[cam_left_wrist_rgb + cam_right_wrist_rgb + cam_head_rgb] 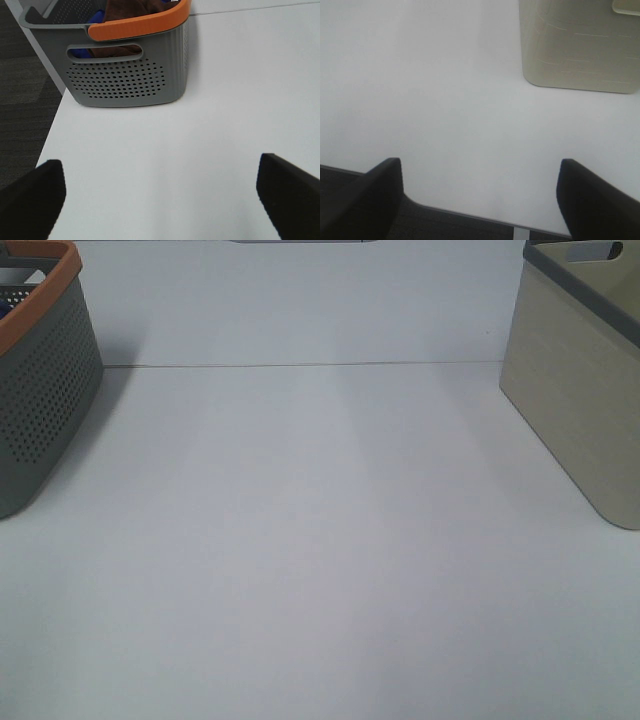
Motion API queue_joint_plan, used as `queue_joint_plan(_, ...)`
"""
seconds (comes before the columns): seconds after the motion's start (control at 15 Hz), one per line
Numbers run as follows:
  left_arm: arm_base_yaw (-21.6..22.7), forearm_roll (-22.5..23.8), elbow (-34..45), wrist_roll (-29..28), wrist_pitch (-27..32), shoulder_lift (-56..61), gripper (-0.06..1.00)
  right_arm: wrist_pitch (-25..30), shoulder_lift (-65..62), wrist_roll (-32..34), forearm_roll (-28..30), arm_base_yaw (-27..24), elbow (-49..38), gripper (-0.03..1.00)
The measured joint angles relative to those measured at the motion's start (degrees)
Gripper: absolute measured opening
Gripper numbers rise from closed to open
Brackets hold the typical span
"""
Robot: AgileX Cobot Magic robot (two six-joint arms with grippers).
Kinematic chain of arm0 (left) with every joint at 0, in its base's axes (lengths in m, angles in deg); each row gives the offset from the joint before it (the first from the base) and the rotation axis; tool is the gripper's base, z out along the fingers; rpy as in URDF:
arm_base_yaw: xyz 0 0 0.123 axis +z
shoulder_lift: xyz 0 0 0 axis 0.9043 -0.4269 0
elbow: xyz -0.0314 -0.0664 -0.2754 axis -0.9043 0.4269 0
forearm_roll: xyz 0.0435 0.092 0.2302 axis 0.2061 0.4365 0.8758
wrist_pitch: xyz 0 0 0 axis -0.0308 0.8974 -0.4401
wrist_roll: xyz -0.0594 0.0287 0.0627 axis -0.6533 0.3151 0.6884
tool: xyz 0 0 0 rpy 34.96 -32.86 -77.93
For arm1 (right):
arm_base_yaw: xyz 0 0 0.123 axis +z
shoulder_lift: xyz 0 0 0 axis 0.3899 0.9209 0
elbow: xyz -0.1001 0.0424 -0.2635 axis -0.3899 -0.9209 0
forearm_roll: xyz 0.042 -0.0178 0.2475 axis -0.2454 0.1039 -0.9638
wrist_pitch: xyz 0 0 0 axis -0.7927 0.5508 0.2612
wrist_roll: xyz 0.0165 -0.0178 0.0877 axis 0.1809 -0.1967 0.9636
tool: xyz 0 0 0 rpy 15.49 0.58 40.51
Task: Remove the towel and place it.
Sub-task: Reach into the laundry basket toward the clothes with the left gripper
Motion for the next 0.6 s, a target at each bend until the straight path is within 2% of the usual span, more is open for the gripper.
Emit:
queue_joint_plan(0.33, 0.00, 0.00, 0.00, 0.06, 0.00, 0.00, 0.99, 0.00, 0.00, 0.00, 0.00, 0.00, 0.00, 0.74)
queue_joint_plan(0.6, 0.00, 0.00, -0.69, 2.46, 1.03, -0.52, 0.99, 0.00, 0.00, 0.00, 0.00, 0.00, 0.00, 0.74)
